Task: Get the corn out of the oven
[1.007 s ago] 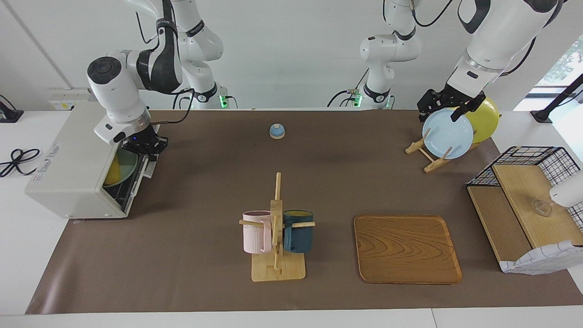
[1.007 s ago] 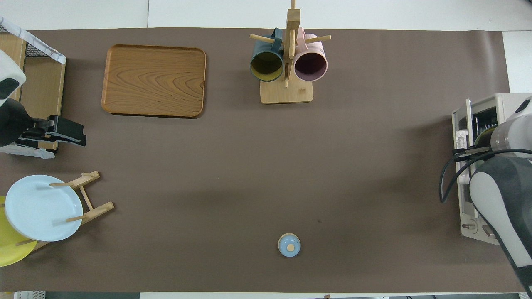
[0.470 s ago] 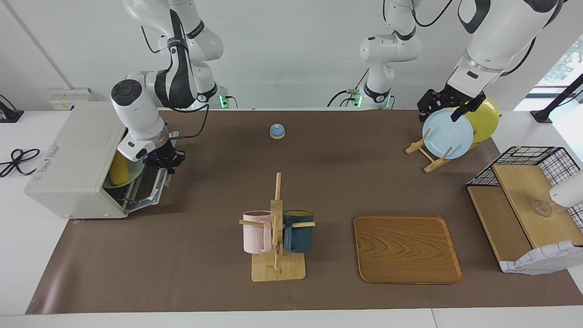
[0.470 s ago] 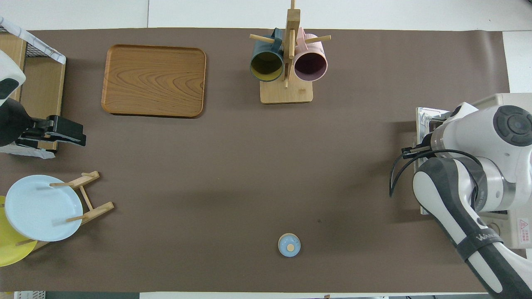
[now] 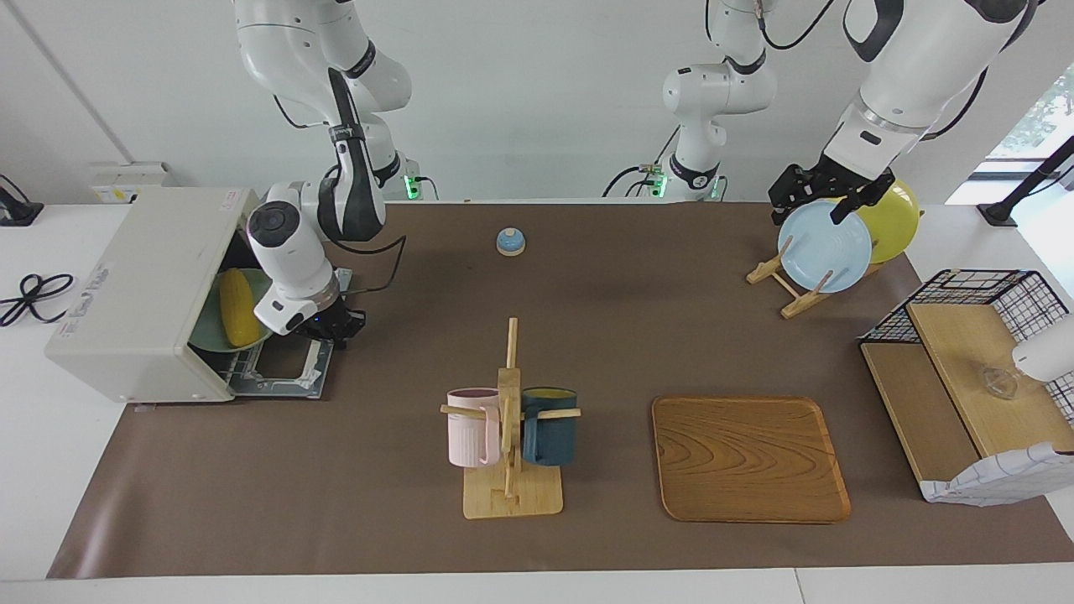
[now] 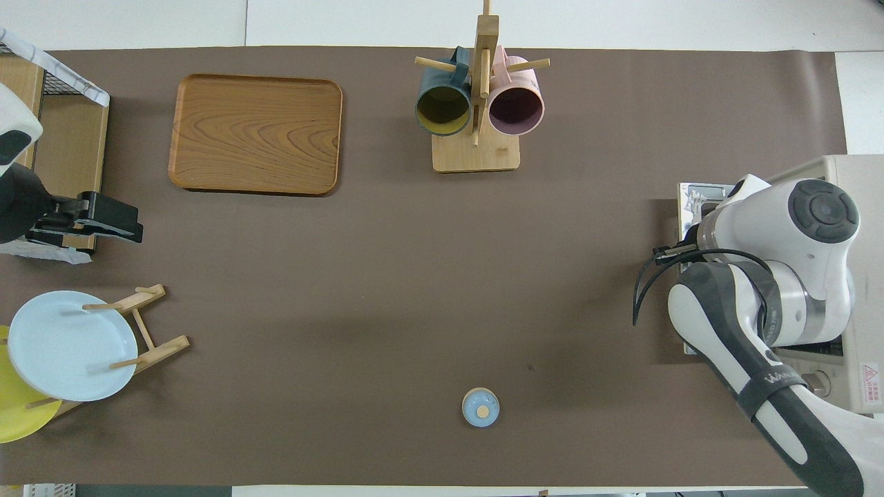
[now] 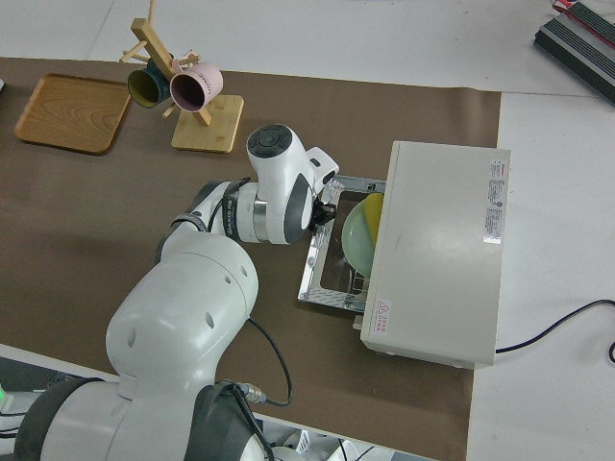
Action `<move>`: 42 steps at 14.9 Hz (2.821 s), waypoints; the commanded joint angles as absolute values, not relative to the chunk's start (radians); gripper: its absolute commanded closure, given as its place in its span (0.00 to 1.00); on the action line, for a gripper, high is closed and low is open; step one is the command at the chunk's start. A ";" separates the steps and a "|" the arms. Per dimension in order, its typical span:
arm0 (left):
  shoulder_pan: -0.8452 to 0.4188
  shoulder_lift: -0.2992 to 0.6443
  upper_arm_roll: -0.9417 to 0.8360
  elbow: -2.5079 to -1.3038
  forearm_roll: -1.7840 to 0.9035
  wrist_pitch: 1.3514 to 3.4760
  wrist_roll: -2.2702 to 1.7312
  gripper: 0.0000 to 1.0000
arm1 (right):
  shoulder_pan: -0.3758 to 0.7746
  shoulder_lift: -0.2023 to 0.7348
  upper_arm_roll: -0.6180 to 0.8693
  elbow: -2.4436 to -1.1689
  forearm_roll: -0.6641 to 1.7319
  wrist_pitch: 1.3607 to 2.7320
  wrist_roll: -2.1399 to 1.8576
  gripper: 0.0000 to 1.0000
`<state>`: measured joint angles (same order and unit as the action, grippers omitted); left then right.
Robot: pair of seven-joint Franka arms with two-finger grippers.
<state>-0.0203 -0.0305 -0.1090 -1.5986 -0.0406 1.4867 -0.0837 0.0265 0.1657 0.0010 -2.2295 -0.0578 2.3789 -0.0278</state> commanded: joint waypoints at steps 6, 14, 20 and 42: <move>-0.006 -0.041 -0.118 -1.598 -0.044 1.503 -0.092 0.00 | 0.144 0.183 -0.017 -2.139 -0.014 2.311 0.112 1.00; -0.006 -0.040 -0.118 -1.595 -0.044 1.503 -0.094 0.00 | 0.086 0.074 -0.026 -2.009 -0.074 1.930 0.016 0.27; 0.006 -0.037 -0.115 -1.589 -0.045 1.519 -0.084 0.00 | 0.020 0.041 -0.028 -2.114 -0.158 2.020 -0.095 0.38; 0.006 -0.040 -0.115 -1.603 -0.048 1.554 -0.091 0.00 | 0.170 0.037 -0.017 -2.082 -0.322 1.973 -0.017 1.00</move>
<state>-0.0074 -0.0305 -0.1083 -1.5960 -0.0406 1.5391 -0.0838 0.0875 0.0206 -0.0216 -2.1468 -0.3050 2.0442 -0.1026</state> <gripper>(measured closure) 0.000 0.978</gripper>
